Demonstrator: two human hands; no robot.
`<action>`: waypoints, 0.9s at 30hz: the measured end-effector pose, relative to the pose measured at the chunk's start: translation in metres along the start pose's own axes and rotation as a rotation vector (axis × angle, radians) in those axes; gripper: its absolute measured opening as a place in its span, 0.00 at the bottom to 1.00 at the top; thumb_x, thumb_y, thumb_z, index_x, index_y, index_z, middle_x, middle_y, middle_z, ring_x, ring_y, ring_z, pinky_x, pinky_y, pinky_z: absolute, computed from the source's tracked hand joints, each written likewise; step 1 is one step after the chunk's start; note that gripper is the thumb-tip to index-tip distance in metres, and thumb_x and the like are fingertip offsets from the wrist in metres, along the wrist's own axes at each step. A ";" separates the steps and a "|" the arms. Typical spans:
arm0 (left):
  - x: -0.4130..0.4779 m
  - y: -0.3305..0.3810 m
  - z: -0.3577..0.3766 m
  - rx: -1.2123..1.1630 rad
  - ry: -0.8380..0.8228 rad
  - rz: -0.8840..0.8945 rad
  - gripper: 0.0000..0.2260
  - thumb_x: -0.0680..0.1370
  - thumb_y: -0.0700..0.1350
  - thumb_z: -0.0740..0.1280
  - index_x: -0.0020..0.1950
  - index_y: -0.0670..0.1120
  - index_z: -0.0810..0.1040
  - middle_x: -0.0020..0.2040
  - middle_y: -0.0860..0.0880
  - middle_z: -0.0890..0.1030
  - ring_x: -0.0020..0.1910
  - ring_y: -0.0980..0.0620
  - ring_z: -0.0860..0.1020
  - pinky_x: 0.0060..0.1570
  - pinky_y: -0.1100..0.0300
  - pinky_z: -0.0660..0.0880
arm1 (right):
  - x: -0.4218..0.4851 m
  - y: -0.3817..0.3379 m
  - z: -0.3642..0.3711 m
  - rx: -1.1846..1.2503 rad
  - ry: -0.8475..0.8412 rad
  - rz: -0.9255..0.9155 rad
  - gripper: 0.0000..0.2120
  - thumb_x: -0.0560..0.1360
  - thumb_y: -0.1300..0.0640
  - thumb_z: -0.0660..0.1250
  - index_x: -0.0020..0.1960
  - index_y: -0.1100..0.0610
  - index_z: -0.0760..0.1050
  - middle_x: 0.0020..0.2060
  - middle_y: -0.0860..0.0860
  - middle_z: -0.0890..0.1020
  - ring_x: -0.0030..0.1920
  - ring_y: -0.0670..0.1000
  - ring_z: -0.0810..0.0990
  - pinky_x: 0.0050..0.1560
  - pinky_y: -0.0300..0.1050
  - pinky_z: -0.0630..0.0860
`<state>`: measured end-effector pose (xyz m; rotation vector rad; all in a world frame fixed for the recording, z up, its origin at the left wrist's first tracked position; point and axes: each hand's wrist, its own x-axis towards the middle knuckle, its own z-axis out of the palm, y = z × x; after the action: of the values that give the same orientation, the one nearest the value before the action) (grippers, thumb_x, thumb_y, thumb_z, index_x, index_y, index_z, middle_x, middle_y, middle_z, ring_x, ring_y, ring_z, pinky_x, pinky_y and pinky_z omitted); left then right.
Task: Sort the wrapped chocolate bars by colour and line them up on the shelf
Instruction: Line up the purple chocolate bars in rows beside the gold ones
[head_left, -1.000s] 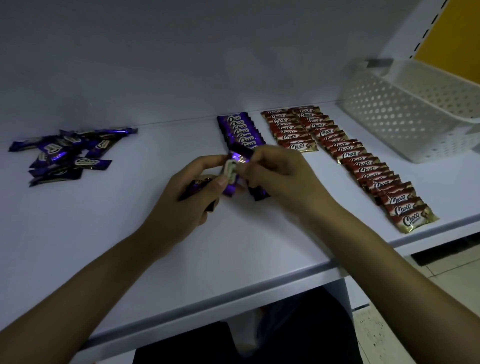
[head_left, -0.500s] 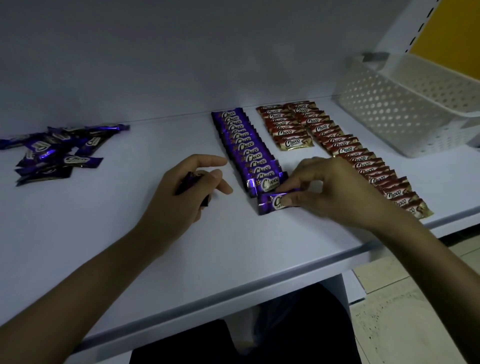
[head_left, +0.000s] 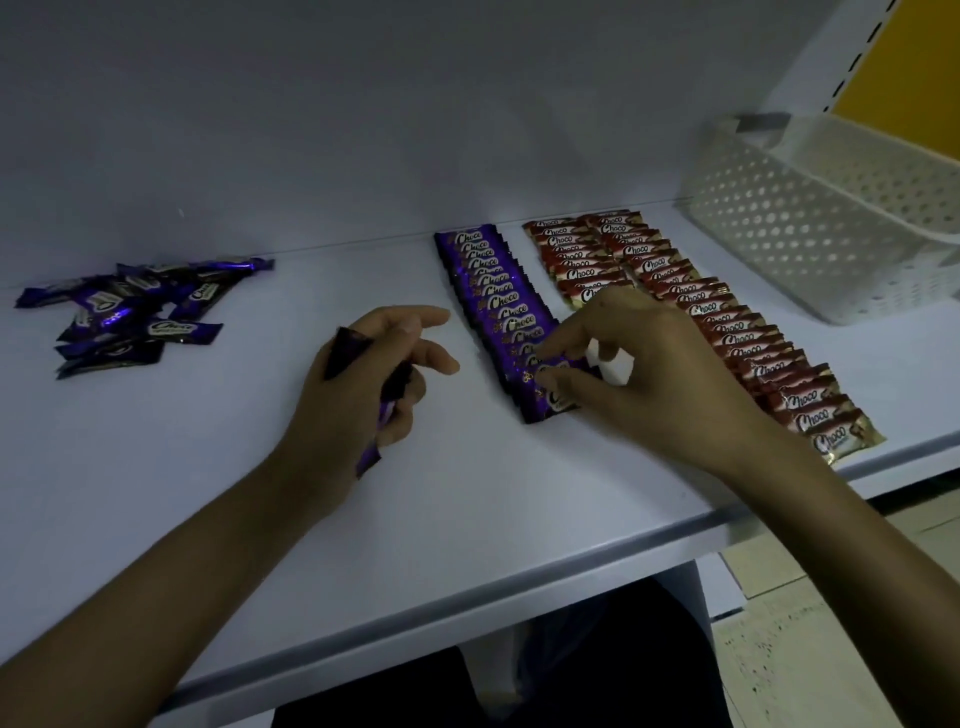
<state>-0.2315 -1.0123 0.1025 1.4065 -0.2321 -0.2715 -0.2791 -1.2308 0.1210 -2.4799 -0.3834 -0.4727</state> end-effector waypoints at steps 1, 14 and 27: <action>0.002 0.003 0.000 -0.131 0.026 -0.069 0.09 0.80 0.46 0.60 0.55 0.46 0.78 0.35 0.50 0.80 0.25 0.59 0.67 0.17 0.69 0.61 | 0.000 -0.010 0.004 0.039 0.006 -0.018 0.12 0.70 0.47 0.69 0.49 0.52 0.81 0.40 0.44 0.78 0.39 0.38 0.73 0.41 0.30 0.69; -0.006 0.026 -0.015 -0.718 0.062 -0.415 0.20 0.79 0.55 0.59 0.60 0.40 0.77 0.49 0.39 0.84 0.43 0.44 0.84 0.37 0.54 0.82 | 0.027 -0.070 0.080 0.279 -0.020 -0.020 0.12 0.71 0.51 0.72 0.49 0.55 0.75 0.36 0.43 0.79 0.36 0.42 0.77 0.36 0.39 0.75; -0.003 0.015 -0.012 -0.645 0.057 -0.458 0.15 0.78 0.30 0.55 0.62 0.37 0.74 0.54 0.35 0.82 0.48 0.42 0.84 0.50 0.52 0.79 | 0.015 -0.046 0.036 0.473 0.034 0.236 0.06 0.75 0.61 0.67 0.50 0.52 0.79 0.40 0.45 0.83 0.33 0.44 0.82 0.33 0.29 0.74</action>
<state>-0.2295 -0.9977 0.1154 0.8065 0.2204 -0.6214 -0.2735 -1.1712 0.1222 -2.0209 -0.1599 -0.2862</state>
